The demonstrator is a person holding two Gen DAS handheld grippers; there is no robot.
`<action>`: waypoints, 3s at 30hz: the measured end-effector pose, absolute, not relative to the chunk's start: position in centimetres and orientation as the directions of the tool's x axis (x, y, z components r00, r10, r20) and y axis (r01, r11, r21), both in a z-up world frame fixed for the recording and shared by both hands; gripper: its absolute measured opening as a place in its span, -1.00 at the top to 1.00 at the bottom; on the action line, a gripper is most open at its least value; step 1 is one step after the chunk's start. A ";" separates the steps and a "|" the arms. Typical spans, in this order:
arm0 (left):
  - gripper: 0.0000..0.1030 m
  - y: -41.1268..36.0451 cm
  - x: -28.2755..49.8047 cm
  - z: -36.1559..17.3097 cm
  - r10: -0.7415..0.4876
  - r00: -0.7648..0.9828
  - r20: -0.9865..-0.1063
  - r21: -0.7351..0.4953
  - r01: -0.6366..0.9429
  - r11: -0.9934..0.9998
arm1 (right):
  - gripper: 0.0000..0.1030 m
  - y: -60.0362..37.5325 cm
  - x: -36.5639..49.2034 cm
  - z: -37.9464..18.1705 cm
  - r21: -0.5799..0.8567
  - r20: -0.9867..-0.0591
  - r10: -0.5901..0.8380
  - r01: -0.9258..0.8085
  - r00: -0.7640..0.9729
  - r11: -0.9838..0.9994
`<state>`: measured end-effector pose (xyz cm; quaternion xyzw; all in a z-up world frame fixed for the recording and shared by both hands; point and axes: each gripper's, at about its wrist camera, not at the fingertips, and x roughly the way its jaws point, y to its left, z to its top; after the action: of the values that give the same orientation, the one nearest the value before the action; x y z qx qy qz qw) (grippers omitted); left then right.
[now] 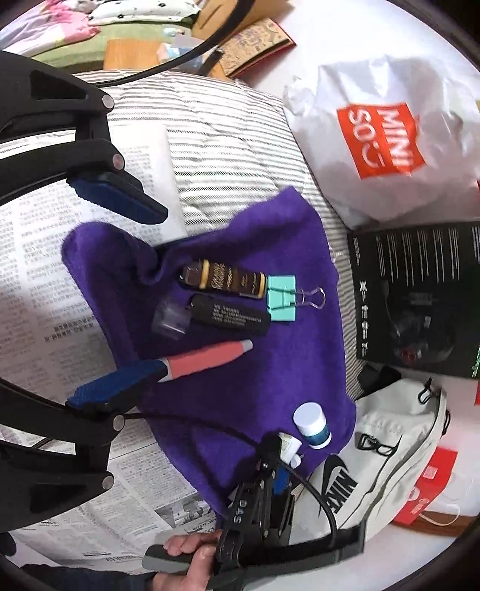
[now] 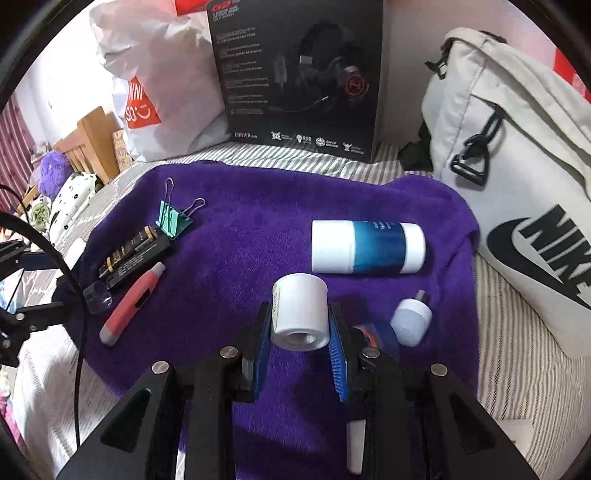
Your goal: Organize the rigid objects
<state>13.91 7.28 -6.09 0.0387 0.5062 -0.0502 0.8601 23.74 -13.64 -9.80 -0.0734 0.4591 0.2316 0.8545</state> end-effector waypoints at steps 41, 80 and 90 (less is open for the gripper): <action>-0.74 4.7 7.8 -4.5 -0.030 0.551 -0.834 0.003 0.058 0.998 | -0.73 -16.8 16.5 -6.1 0.002 -0.814 0.250 -0.428 0.524 0.904; -0.82 -2.1 2.2 -0.8 -0.024 0.606 -0.795 0.001 0.040 0.999 | -0.99 -23.4 3.1 -1.4 0.062 -0.831 0.106 -0.098 0.546 0.993; -0.82 -1.5 2.7 -0.8 -0.014 0.608 -0.794 -0.001 0.021 1.000 | -0.99 -22.4 3.3 -0.5 0.047 -0.824 0.110 -0.126 0.556 0.991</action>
<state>2.73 -1.53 -0.78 0.0041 0.4427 -0.0098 0.8966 3.32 -22.44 -0.51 -0.0088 0.4663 0.0669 0.8821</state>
